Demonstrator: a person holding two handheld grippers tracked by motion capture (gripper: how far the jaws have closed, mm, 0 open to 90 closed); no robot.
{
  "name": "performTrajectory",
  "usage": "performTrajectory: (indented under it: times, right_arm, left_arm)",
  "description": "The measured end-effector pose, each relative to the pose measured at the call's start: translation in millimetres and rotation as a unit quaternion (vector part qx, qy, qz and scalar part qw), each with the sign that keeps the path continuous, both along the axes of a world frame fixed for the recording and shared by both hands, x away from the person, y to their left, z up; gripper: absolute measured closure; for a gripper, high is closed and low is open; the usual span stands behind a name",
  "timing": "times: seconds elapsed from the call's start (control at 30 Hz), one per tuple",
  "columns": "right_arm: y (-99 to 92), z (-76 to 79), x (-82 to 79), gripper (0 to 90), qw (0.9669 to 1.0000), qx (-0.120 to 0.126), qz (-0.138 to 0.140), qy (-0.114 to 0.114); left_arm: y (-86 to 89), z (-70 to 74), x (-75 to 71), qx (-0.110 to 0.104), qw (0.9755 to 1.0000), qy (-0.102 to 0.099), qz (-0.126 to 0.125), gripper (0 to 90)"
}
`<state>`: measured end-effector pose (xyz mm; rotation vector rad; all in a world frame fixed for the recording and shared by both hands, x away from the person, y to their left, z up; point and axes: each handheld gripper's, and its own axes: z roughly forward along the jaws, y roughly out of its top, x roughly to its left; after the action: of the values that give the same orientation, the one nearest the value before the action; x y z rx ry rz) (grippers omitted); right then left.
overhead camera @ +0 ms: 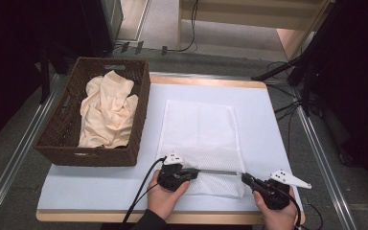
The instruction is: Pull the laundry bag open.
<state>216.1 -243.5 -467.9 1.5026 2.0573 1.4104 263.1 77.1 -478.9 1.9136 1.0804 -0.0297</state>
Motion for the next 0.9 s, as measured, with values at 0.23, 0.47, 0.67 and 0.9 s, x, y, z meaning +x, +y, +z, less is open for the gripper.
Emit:
performTrajectory:
  times: [0.23,0.47,0.67,0.9]
  right_arm:
    - [13.2,-1.2,-0.5,87.7,0.9995,-0.026,0.012,-0.010]
    - [3.0,-2.5,-2.0,87.7,0.9999,-0.014,0.004,-0.001]
    - [12.8,-0.1,-2.5,87.7,0.9997,-0.018,0.016,-0.008]
    - [11.8,0.0,-1.6,87.6,0.9998,-0.011,0.018,-0.006]
  left_arm:
    - [21.7,3.3,-8.7,0.023,0.9994,-0.019,0.019,87.3]
    - [47.2,4.7,-13.2,0.018,0.9994,-0.017,0.022,87.2]
    - [58.8,6.2,-20.6,0.025,0.9987,-0.033,0.029,87.3]
    - [61.9,7.3,-25.1,0.006,0.9985,-0.040,0.036,87.3]
